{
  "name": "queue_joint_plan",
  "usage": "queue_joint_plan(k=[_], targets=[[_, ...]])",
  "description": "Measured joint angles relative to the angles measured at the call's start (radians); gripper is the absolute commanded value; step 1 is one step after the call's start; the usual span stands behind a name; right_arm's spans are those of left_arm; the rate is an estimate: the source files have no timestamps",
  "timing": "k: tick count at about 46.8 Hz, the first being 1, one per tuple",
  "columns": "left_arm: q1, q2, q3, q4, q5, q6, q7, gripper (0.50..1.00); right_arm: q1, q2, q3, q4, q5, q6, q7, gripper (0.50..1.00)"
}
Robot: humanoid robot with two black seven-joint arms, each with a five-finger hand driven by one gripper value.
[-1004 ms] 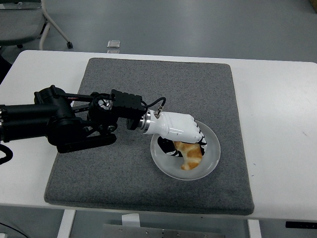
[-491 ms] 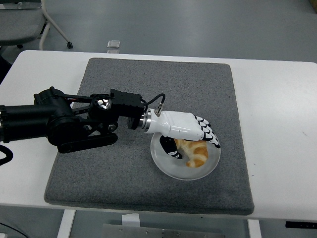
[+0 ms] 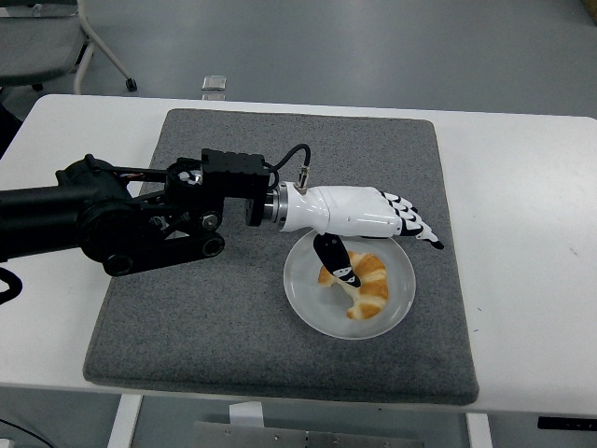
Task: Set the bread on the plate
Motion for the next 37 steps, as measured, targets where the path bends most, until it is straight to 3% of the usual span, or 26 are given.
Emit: queue_joint_plan(k=[19, 37], targets=[[0.009, 0.002, -0.244, 0.007, -0.403, 0.000, 0.004, 0.988, 0.000, 0.000, 0.000, 0.000, 0.000, 0.000, 0.000, 0.930], [-0.030, 0.005, -0.483, 0.230, -0.833, 0.001, 0.015, 0.990, 0.000, 0.000, 0.000, 0.000, 0.000, 0.000, 0.000, 0.930]])
